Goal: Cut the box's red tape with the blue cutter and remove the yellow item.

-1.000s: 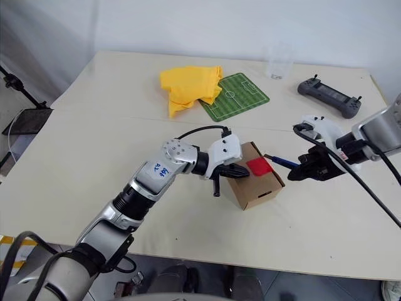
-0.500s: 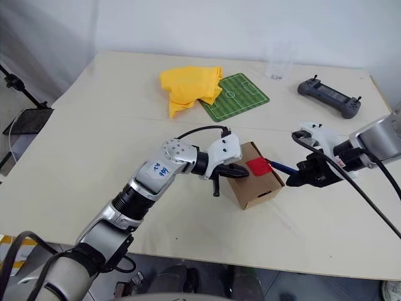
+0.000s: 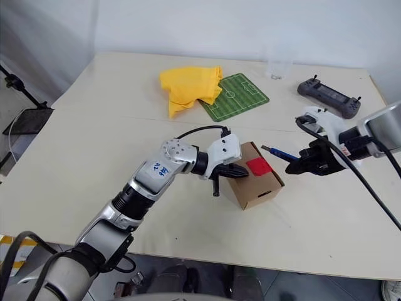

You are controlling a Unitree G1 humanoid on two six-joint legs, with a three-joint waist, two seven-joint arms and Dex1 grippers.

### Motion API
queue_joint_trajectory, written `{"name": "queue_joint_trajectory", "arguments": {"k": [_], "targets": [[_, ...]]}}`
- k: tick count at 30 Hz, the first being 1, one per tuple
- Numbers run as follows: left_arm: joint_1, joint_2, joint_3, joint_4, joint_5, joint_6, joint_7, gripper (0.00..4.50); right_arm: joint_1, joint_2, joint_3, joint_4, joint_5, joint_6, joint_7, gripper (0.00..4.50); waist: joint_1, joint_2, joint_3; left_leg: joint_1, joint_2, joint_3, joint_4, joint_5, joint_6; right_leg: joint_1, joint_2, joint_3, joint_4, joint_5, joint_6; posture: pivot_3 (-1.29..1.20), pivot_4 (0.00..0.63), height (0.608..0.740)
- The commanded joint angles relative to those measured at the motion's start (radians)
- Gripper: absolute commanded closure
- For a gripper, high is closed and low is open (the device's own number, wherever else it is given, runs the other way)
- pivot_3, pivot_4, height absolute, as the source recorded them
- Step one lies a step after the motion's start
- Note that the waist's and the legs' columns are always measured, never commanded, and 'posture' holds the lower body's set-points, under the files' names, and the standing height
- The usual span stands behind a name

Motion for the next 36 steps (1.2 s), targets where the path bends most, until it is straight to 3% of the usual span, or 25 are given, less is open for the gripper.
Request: {"name": "queue_joint_trajectory", "arguments": {"k": [1, 19, 25, 36], "targets": [[0.019, 0.016, -0.037, 0.032, 0.020, 0.029, -0.009, 4.50, 0.018, 0.012, -0.032, -0.001, -0.012, 0.003, -0.012, 4.42, 0.000, 0.000, 0.000, 0.000, 0.000, 0.000, 0.000, 0.000, 0.000, 0.000, 0.000, 0.000, 0.000, 0.000, 0.000, 0.00, 0.150, 0.740], [0.024, 0.022, -0.039, 0.019, 0.021, 0.036, -0.011, 4.50, 0.088, -0.002, -0.092, -0.023, 0.012, 0.003, -0.015, 4.42, 0.000, 0.000, 0.000, 0.000, 0.000, 0.000, 0.000, 0.001, 0.000, 0.000, 0.000, -0.001, 0.001, 0.000, 0.000, 0.00, 0.150, 0.740], [0.023, 0.020, -0.041, 0.020, 0.021, 0.031, -0.012, 4.50, 0.047, 0.036, -0.131, 0.027, -0.024, 0.003, -0.008, 4.42, 0.000, 0.000, 0.000, 0.000, 0.000, 0.000, 0.000, 0.001, 0.000, 0.000, 0.000, -0.001, 0.001, 0.000, 0.000, 0.00, 0.150, 0.740], [0.020, 0.023, -0.040, 0.021, 0.023, 0.033, -0.011, 4.50, 0.117, 0.063, -0.134, -0.005, -0.059, 0.003, -0.024, 4.42, 0.000, 0.000, 0.000, 0.000, 0.000, 0.000, 0.000, 0.001, 0.000, 0.000, 0.000, -0.001, 0.001, 0.000, 0.000, 0.00, 0.150, 0.740]]}}
